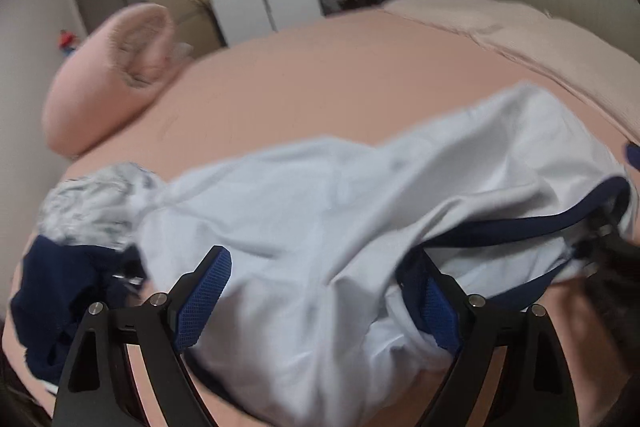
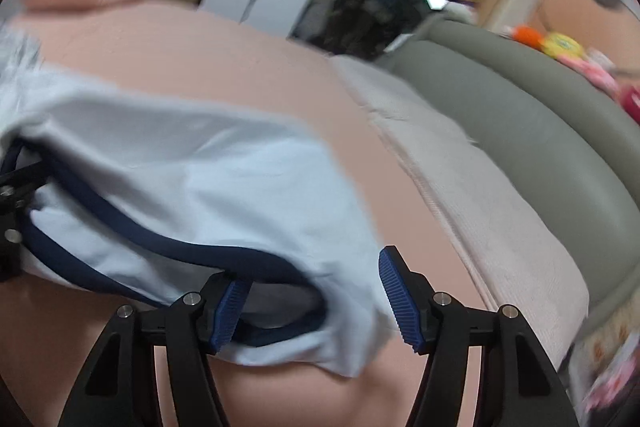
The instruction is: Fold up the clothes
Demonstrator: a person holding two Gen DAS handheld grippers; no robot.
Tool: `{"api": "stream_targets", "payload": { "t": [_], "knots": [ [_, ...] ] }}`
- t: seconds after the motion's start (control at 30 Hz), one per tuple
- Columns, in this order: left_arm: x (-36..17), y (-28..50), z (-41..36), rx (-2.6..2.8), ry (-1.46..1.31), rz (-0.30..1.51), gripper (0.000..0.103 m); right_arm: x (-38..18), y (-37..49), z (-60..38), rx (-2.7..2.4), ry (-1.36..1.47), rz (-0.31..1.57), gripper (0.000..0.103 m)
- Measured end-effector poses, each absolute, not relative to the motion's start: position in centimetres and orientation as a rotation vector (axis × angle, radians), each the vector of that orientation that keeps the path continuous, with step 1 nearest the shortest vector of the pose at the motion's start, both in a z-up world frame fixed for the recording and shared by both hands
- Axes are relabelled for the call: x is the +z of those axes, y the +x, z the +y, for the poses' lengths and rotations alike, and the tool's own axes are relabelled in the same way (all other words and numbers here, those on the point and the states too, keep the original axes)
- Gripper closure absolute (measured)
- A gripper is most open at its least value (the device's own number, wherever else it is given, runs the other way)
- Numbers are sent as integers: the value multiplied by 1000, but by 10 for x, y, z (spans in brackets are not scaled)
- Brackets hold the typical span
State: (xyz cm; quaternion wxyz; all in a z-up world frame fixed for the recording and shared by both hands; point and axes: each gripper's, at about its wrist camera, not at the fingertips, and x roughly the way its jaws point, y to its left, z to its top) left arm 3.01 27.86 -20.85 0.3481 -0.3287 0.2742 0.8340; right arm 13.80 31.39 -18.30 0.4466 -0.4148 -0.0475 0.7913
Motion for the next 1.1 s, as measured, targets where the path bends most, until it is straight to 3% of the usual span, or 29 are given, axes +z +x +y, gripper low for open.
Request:
{"api": "stream_targets", "payload": {
  "t": [0.07, 0.2, 0.3, 0.5, 0.97, 1.03, 1.1],
  "knots": [
    [-225, 22, 287, 2110, -929, 743, 14, -200, 130, 316, 1986, -1117, -106, 37],
    [-228, 6, 278, 2081, -1000, 603, 13, -210, 136, 320, 1982, -1080, -50, 29],
    [-232, -7, 277, 2077, -1066, 543, 1, -209, 145, 335, 1954, -1074, 96, 10],
    [-238, -12, 278, 2104, -1028, 527, 0, -214, 161, 359, 1982, -1064, 331, 1],
    [-234, 2, 276, 2117, -1008, 542, 1, -211, 165, 367, 2013, -1039, 386, 1],
    [-229, 10, 273, 2142, -949, 563, 5, -205, 167, 357, 2007, -1004, 345, 7],
    [-222, 23, 272, 2171, -858, 616, 16, -197, 169, 341, 1988, -959, 282, 30]
  ]
}}
